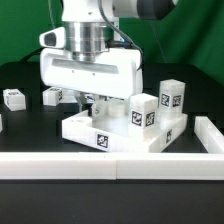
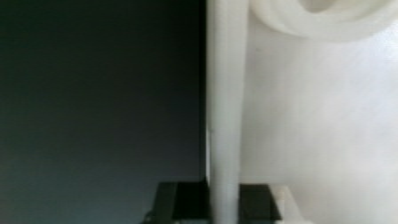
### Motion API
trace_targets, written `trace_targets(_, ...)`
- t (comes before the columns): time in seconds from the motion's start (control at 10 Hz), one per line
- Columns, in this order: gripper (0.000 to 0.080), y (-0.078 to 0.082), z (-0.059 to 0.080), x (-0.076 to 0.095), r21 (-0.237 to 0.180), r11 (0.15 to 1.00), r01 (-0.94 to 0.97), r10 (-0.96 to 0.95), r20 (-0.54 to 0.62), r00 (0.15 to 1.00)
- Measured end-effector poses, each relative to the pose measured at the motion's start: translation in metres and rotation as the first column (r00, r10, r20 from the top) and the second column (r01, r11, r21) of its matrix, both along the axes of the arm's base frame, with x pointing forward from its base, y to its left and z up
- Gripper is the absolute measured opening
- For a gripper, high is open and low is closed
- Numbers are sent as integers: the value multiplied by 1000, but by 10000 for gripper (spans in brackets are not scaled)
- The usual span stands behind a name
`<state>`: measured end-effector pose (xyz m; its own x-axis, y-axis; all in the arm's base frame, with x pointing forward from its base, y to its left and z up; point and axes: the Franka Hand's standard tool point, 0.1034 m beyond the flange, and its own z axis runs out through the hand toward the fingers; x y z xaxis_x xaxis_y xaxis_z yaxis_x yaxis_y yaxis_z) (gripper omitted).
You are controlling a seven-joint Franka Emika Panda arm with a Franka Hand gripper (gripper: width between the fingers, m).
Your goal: Assemble square table
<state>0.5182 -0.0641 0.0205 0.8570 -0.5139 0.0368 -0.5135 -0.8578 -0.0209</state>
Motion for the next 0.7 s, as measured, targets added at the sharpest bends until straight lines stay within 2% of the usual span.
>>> trace_targets(0.2, 60, -22, 0, 3, -17, 961, -276, 276, 3, 961)
trace_targets(0.3, 60, -18, 0, 5, -26, 944, -328, 328, -2, 945)
trace_targets(0.6, 60, -21, 0, 5, -44, 856, -516, 515, -26, 857)
trace_targets(0.7, 60, -17, 3, 19, -50, 778, -626, 624, -46, 780)
